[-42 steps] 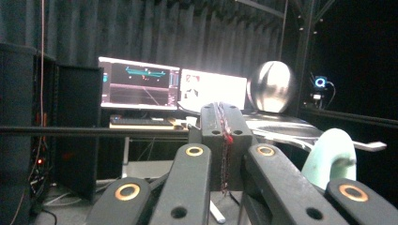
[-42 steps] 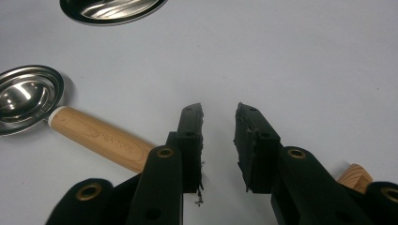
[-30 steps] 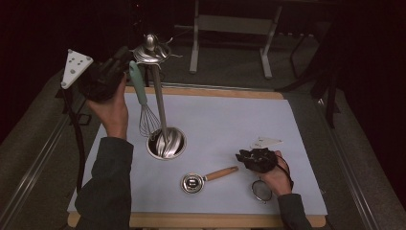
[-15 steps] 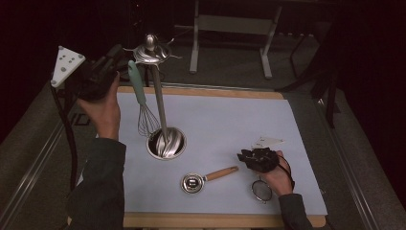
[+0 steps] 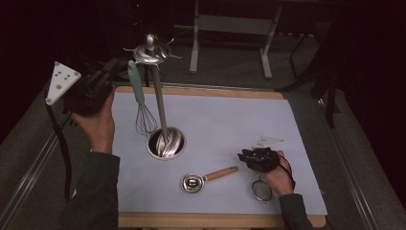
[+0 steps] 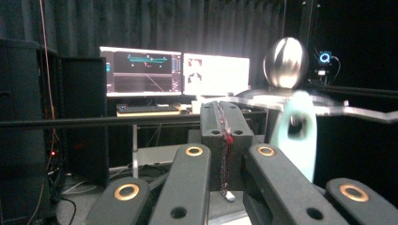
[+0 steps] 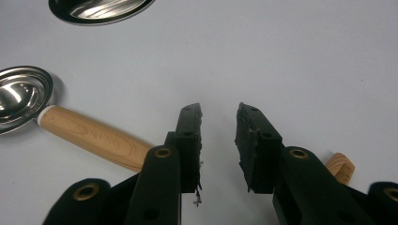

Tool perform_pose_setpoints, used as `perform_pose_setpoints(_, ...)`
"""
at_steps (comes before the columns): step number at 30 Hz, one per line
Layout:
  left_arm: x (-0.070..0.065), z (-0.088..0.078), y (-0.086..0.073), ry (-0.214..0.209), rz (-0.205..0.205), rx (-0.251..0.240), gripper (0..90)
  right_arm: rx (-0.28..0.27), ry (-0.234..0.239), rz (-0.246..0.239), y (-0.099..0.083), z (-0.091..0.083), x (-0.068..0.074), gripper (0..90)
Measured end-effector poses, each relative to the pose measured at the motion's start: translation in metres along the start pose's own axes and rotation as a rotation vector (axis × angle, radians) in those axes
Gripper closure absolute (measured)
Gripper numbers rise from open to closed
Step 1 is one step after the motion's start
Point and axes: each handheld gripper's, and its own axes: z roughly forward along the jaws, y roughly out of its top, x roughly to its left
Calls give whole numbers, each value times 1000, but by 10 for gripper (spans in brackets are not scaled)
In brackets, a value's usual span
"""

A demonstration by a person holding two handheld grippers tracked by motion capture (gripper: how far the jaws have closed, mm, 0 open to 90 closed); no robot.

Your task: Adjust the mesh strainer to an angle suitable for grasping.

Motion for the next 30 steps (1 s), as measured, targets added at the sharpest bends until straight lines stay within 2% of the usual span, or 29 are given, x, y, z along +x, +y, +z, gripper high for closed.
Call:
perform_pose_setpoints(6, -2, -14, -24, -34, -32, -5, 894, -4, -2, 6, 0, -1, 0, 689)
perform_pose_setpoints(10, -5, -21, -43, -42, -52, 7, 878, -3, -4, 9, -1, -1, -1, 673)
perform_pose_setpoints(11, -5, -21, -43, -42, -52, 7, 873, -3, -4, 9, -1, -1, -1, 673)
perform_pose_setpoints(12, -8, -26, -59, -59, -63, 30, 873, -4, -6, 9, -2, -1, -1, 671)
perform_pose_setpoints(17, -15, -30, -92, -69, -64, 100, 850, -6, -9, 15, -1, -2, -2, 651)
perform_pose_setpoints(18, -15, -30, -92, -69, -64, 100, 847, -6, -9, 15, -1, -2, -2, 651)
perform_pose_setpoints(19, -15, -32, -102, -69, -77, 120, 847, -6, -9, 15, -1, -2, -2, 650)
perform_pose_setpoints(22, -15, -35, -118, -62, -74, 164, 839, -10, -12, 17, -2, -3, -3, 647)
perform_pose_setpoints(27, -11, -41, -150, -67, -92, 254, 830, -7, -12, 20, -2, -4, -4, 647)
perform_pose_setpoints(29, -9, -45, -161, -62, -105, 278, 827, -6, -11, 24, -2, -4, -4, 647)
perform_pose_setpoints(30, -9, -45, -161, -62, -105, 278, 823, -6, -11, 24, -2, -4, -4, 647)
